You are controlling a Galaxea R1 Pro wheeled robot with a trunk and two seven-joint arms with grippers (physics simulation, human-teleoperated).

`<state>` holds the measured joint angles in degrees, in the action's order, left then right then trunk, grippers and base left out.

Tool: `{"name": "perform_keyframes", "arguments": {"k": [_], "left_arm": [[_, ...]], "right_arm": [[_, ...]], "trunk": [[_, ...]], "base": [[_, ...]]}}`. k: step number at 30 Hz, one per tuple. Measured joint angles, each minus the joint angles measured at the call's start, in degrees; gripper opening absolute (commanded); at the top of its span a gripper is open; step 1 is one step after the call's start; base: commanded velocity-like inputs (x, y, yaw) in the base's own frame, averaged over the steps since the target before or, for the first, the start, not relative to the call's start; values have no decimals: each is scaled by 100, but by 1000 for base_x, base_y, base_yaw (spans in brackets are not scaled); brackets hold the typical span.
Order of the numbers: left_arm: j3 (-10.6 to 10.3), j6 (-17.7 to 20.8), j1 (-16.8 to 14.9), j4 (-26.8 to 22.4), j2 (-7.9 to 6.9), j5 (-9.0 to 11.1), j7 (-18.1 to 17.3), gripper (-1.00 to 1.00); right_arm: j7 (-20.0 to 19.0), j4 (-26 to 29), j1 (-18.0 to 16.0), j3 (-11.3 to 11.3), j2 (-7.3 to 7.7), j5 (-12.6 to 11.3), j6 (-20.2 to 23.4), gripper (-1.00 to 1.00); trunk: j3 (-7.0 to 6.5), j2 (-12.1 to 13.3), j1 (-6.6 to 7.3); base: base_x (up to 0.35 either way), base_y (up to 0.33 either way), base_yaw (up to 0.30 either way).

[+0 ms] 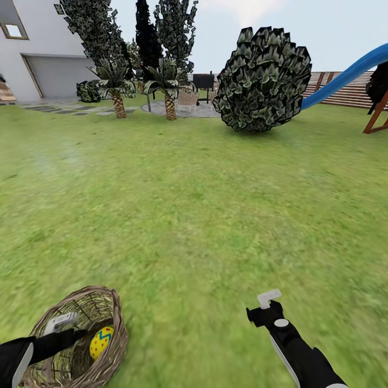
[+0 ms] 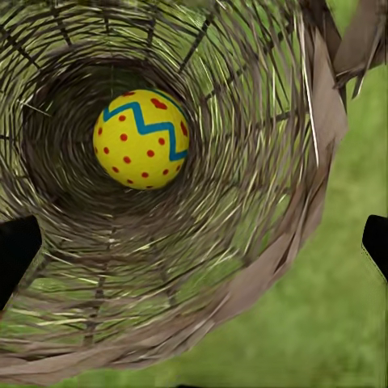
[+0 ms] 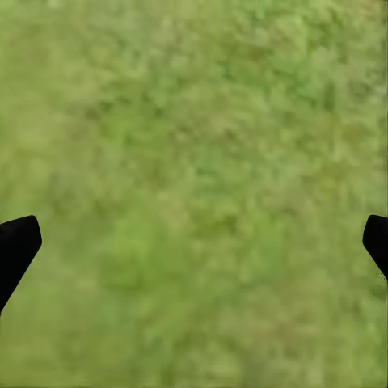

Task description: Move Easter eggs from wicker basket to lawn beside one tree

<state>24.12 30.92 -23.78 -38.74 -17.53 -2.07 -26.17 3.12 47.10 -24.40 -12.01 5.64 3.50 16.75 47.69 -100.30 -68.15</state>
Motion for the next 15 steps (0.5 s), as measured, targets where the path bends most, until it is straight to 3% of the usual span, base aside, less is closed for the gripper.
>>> {"name": "perform_keyframes", "arguments": {"k": [6,12,15], "left_arm": [[260,9,0,3,0,0,0,100],[278,10,0,4,0,0,0,100],[278,9,0,4,4,-5,0,100]], "right_arm": [[0,0,0,-1,-2,1,-5,100],[0,0,0,-13,-8,3,-11,100],[0,0,0,-17,-9,4,-13,100]], "trunk": [[0,0,1],[0,0,0],[0,0,-2]], "base": [[325,66,0],[316,70,0],[118,23,0]]}}
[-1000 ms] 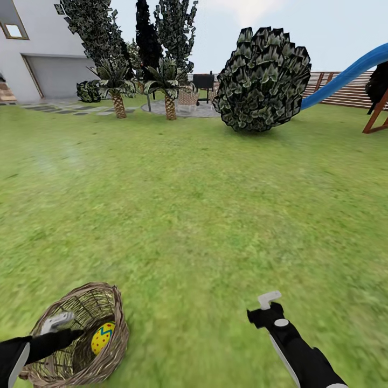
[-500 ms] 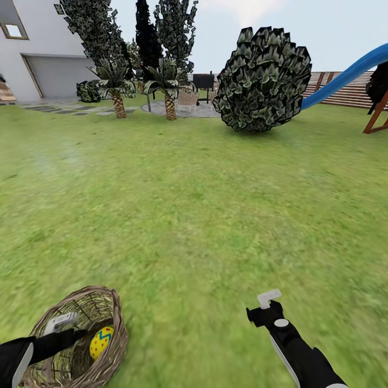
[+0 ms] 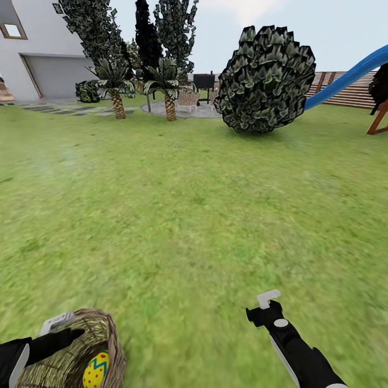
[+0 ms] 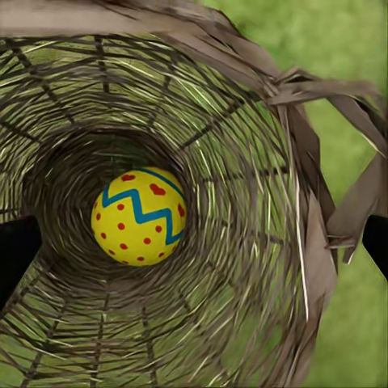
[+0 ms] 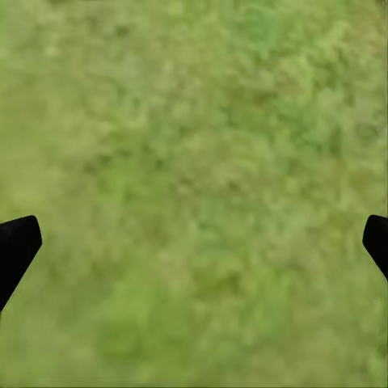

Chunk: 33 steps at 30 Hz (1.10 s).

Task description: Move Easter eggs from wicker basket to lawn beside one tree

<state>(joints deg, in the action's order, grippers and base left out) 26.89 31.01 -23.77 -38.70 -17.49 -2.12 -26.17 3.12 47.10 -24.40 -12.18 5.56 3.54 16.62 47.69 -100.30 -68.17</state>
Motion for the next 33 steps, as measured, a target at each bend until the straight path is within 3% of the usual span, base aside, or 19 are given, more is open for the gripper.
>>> {"name": "perform_keyframes", "arguments": {"k": [11,19,26,33], "left_arm": [[0,0,0,0,-2,-2,0,100],[1,0,2,-2,5,-1,-1,100],[0,-1,0,0,14,-2,0,100],[-8,0,0,0,22,-10,0,100]], "right_arm": [[-1,0,0,-1,-1,1,-2,100],[1,-2,-2,6,-1,-3,-1,100],[0,0,0,8,0,-3,8,100],[0,9,0,25,0,-4,8,100]], "trunk": [[0,0,-1],[0,0,-1],[0,0,-1],[0,0,2]], "base": [[9,2,2],[0,0,225],[6,0,31],[272,-29,1]]}}
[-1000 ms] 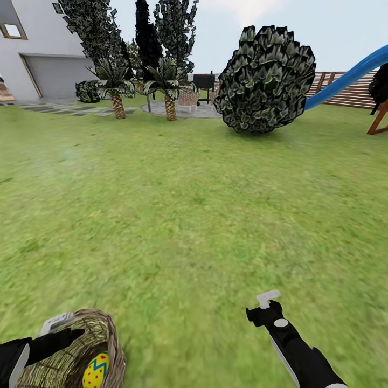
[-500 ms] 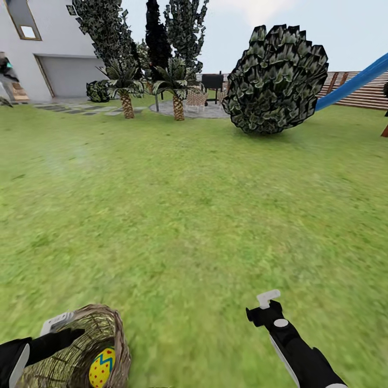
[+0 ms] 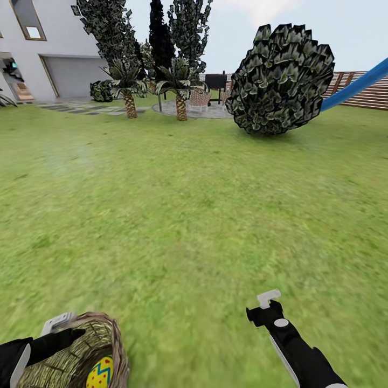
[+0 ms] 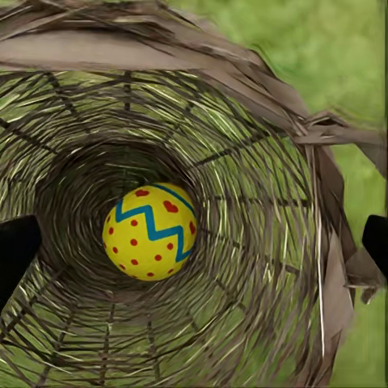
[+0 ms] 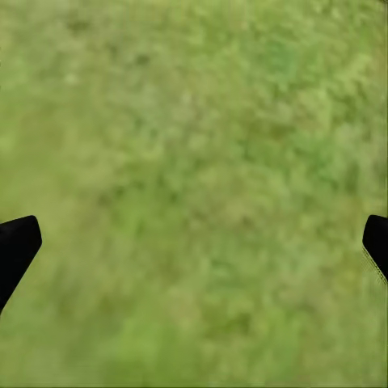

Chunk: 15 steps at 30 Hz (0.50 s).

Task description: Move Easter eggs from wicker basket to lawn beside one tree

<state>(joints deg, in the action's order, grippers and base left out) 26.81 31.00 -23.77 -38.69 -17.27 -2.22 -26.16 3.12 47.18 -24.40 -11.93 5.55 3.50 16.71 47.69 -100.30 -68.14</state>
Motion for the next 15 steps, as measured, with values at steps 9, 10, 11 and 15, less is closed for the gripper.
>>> {"name": "perform_keyframes", "arguments": {"k": [9,10,11,15], "left_arm": [[8,0,0,0,-6,0,0,100],[8,0,0,0,-7,0,0,100],[8,0,0,0,-7,0,0,100],[9,0,0,0,-14,-2,0,100]], "right_arm": [[0,-7,0,-26,-7,6,-8,100],[0,-7,0,-26,-8,7,-9,100],[0,-8,0,-26,-8,7,-9,100],[0,-9,0,-26,-9,2,-9,100]], "trunk": [[0,0,-3],[0,0,-3],[0,0,-3],[0,0,-3]], "base": [[57,-1,0],[2,0,0],[1,0,0],[0,0,0]]}}
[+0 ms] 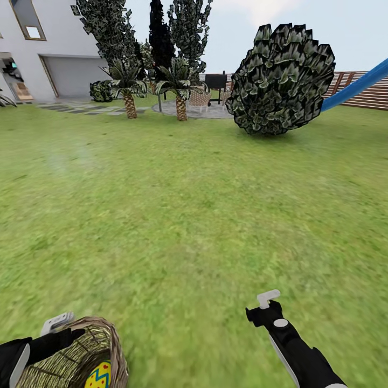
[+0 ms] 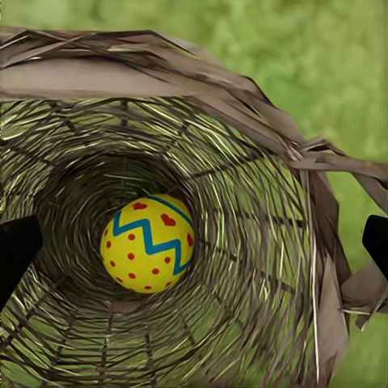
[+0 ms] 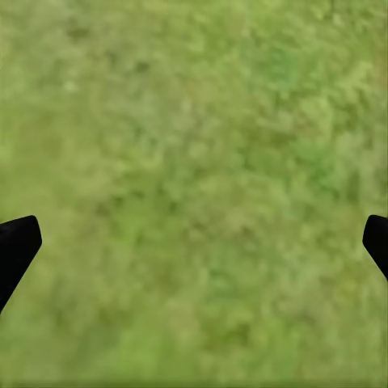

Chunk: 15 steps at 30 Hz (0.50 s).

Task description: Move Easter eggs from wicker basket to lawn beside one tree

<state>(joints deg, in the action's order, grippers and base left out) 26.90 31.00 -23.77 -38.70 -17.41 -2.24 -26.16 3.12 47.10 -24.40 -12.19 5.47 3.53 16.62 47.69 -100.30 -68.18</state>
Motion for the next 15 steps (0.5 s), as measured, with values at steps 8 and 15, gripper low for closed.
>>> {"name": "perform_keyframes", "arguments": {"k": [8,15], "left_arm": [[7,2,0,-40,-147,-36,5,100],[5,4,0,-41,-302,-39,6,100]], "right_arm": [[0,8,0,7,6,-2,2,100],[0,9,0,0,1,-2,9,100]], "trunk": [[0,0,0],[0,0,0]], "base": [[0,0,0],[0,0,0]]}}
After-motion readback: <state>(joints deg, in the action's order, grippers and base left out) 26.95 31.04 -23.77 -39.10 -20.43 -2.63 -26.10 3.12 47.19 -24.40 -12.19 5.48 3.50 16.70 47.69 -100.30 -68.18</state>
